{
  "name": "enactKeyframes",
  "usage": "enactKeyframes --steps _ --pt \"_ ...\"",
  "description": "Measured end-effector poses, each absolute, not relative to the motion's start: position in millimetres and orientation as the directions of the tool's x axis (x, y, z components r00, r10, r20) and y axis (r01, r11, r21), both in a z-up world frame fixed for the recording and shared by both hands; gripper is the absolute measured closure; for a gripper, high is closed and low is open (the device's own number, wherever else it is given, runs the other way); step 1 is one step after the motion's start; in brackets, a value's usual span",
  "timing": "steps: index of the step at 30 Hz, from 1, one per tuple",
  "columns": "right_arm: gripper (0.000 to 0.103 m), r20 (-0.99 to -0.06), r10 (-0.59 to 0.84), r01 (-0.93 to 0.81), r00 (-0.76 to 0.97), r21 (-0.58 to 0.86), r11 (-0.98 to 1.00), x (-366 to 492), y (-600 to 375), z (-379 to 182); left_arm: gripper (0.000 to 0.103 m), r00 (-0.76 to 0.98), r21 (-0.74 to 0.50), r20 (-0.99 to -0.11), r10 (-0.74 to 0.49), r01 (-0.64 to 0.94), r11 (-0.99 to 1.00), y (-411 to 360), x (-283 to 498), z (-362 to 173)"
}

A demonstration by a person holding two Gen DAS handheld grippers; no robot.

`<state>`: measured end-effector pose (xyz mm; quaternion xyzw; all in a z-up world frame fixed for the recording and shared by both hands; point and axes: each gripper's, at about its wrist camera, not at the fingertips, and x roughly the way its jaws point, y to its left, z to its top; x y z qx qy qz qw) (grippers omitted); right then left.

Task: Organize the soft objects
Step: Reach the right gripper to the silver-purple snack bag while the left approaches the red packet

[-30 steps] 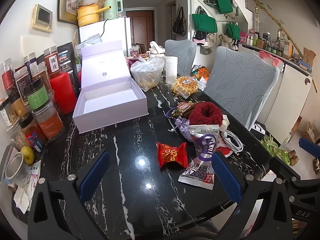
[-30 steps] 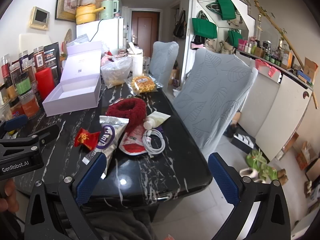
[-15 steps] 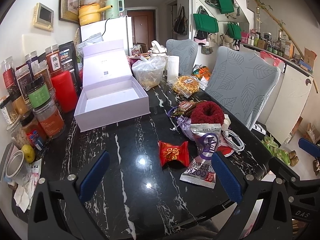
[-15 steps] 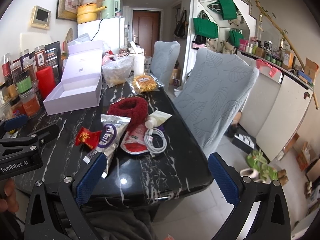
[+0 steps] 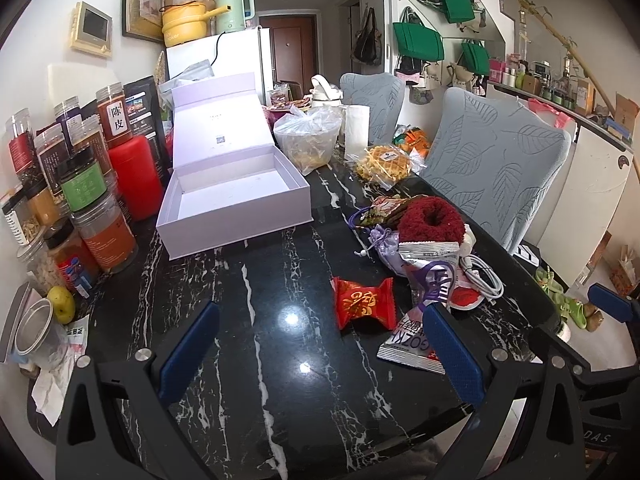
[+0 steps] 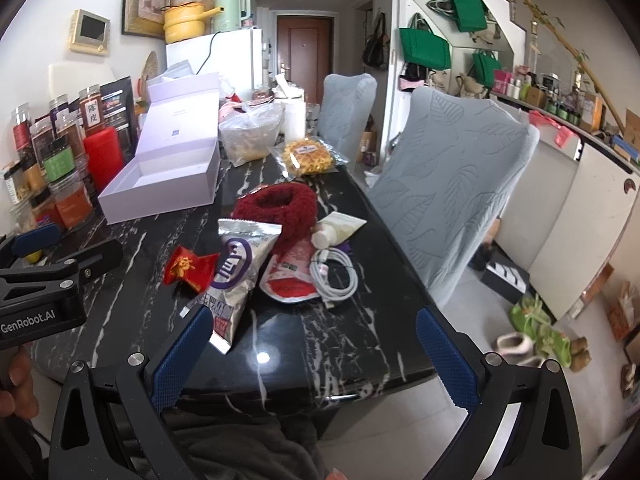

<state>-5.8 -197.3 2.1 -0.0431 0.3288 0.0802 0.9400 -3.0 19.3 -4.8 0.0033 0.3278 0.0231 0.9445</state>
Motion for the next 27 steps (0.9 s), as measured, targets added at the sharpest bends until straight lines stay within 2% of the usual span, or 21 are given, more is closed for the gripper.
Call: enactKeyframes --steps 9,27 --pt "0.000 -0.636 0.176 -0.186 0.752 0.051 0.981 9 -195 -9 0.000 0.758 0.030 -0.650 0.063 -0.056 0.998 37 11 -16" --pt "0.000 -0.686 0.211 -0.232 0.696 0.063 0.971 45 -173 -28 0.000 0.709 -0.012 -0.705 -0.005 -0.004 1.000 53 49 -43"
